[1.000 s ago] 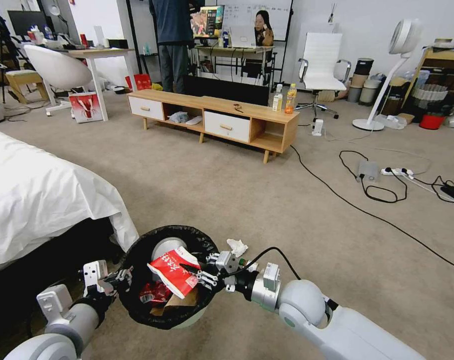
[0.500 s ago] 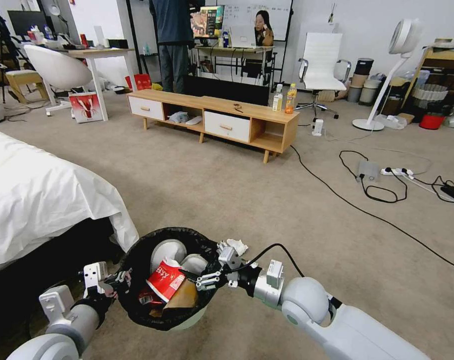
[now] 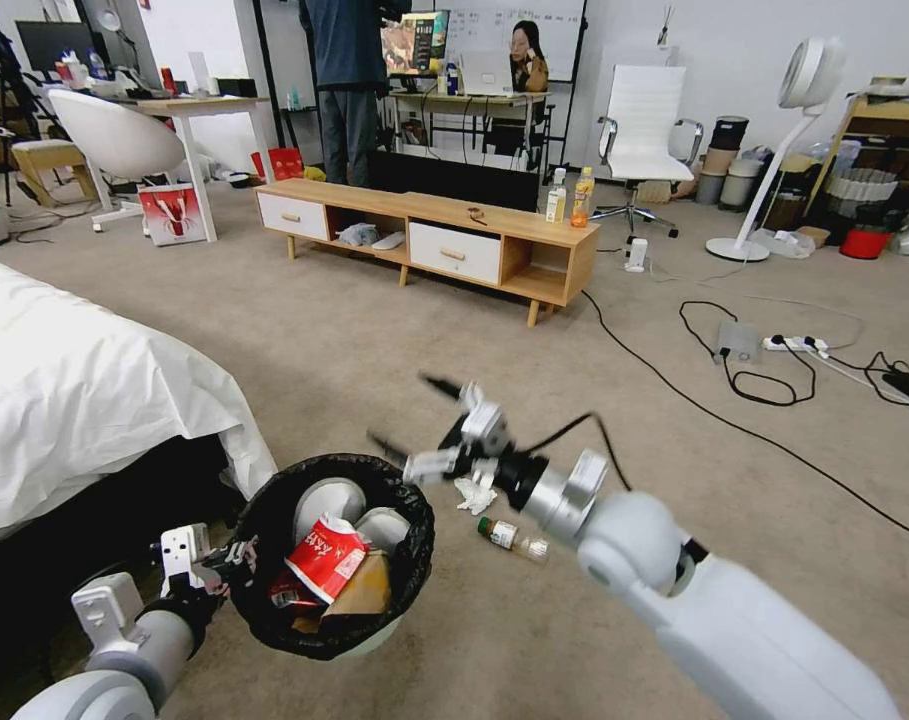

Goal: Pick up the trash bin and place the garbage on the floor into it.

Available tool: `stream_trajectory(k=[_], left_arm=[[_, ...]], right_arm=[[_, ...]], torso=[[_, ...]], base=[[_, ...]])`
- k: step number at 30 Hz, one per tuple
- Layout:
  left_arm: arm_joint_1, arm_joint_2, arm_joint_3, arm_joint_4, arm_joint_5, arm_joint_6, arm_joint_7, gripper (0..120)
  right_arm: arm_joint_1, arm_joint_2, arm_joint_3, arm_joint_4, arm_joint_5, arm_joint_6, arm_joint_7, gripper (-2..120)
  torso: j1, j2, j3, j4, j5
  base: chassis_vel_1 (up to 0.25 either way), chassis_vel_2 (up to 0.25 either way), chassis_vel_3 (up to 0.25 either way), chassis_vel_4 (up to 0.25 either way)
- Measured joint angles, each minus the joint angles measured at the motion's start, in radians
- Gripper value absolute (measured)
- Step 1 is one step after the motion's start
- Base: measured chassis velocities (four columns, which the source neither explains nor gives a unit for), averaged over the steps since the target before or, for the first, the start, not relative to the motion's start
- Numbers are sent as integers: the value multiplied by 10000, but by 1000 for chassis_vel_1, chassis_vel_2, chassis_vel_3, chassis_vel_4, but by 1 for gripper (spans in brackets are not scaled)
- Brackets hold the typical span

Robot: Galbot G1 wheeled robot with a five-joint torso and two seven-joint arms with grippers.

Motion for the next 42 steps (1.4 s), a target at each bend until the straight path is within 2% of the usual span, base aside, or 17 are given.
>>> stream_trajectory(k=[7,11,13,15,16,19,20,21,24,31,42], left_arm=[[-12,12,-32,-16,-25,-18,-2,4],[-7,70,-79,-22,-22,-21,-9,4],[-11,116,-104,-25,-26,-21,-18,4],[-32,148,-118,-32,-30,-21,-29,4],[-49,161,-119,-33,-7,-21,-31,4],[-60,162,-117,-33,6,-21,-32,4],[-79,158,-95,-33,20,-21,-38,4],[-85,155,-79,-33,21,-21,-41,4],[-88,165,-64,-29,19,-21,-43,4],[-98,271,-105,-25,-80,-21,-47,4],[-105,365,-62,54,-146,-21,-46,4]], right_arm=[[-100,-37,887,124,253,-10,238,100],[-612,-175,1505,78,289,-28,522,100],[-973,-208,1854,52,283,-307,885,100],[-1468,-235,2175,118,199,-1122,1943,100],[-1840,-232,2264,231,121,-1968,3227,100],[-2073,-232,2285,266,98,-2388,3822,100],[-2633,-270,2368,283,10,-3131,4664,100],[-2898,-312,2376,273,-25,-3330,4950,100],[-3339,-367,2377,215,-121,-3636,5333,100],[-3915,-280,2346,-52,-651,-3581,5387,100],[-4579,-90,2486,-526,-1312,-3053,4846,100]], torso=[[0,0,0,-2,0],[0,0,0,-2,1],[0,0,0,0,2],[0,-1,0,-4,1],[0,0,0,-3,2],[0,0,0,-3,1],[0,0,0,-1,3],[0,0,0,-4,1],[0,0,0,-4,2],[0,0,0,0,0],[0,0,-1,-2,0]], base=[[0,0,0,0],[0,0,0,0],[0,0,0,0],[0,0,0,0],[0,0,0,0],[0,0,0,0],[0,0,0,0],[0,0,0,0],[0,0,0,0],[0,0,0,0],[0,0,0,0]])
